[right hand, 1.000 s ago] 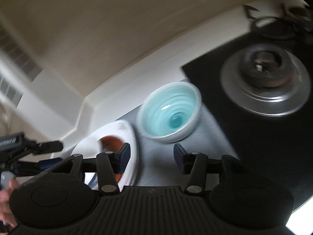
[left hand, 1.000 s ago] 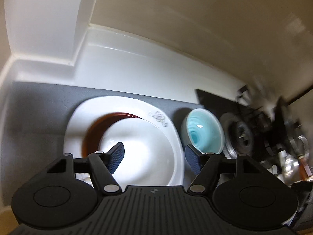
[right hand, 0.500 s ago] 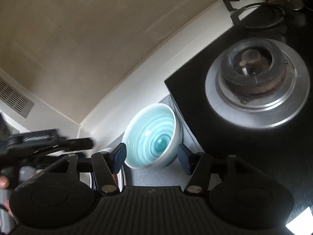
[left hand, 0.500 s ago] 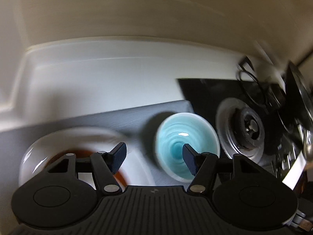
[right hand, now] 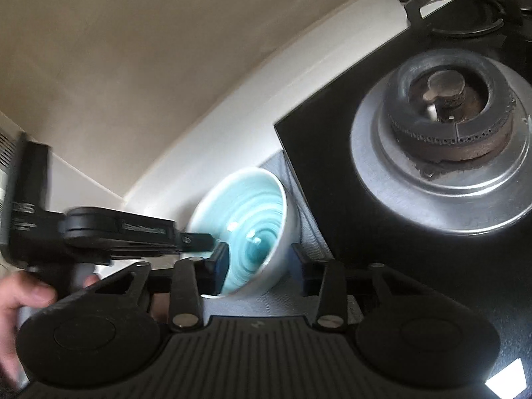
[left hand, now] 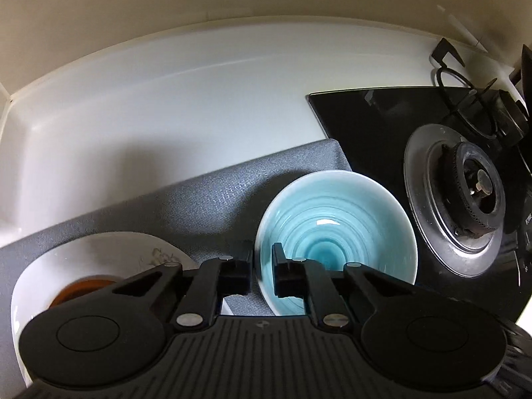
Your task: Organize plates and bowls
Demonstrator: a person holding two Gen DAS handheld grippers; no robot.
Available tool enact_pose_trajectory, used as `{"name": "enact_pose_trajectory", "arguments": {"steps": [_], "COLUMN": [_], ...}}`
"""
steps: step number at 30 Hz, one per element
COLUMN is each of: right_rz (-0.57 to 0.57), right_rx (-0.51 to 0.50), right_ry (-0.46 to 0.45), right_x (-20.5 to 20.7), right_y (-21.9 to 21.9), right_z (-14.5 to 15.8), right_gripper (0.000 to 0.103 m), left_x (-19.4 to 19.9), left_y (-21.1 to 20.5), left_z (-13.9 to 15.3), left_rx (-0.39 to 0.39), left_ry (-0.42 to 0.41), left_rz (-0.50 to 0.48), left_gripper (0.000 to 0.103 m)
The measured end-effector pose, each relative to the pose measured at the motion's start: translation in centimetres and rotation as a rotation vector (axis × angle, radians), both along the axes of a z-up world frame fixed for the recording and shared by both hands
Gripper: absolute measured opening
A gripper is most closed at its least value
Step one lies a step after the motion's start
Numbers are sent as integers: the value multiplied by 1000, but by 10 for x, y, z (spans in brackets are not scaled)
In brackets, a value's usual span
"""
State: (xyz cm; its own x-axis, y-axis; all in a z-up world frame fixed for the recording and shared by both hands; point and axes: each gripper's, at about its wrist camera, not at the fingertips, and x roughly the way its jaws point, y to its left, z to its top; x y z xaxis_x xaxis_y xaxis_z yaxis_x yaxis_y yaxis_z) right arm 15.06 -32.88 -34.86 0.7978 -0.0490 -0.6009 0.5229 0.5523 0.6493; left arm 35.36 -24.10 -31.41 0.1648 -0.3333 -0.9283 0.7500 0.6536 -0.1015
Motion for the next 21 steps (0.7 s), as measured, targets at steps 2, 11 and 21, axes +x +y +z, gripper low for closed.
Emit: {"name": "enact_pose_trajectory", "arguments": {"steps": [2, 11, 21], "right_rz": [-20, -28, -35], "right_rx": [9, -15, -83], "right_ry": [9, 32, 68], "right_x": [-2, -40, -30], "right_y": [0, 7, 13], "right_z": [-3, -7, 1], "right_gripper": [26, 23, 25], "left_x": [-3, -48, -67], "left_y": [3, 11, 12], "left_z": [2, 7, 2], "left_rx": [-6, -21, -1], "left_ry": [13, 0, -52], "left_rz": [9, -94, -67], "left_gripper": [12, 13, 20]}}
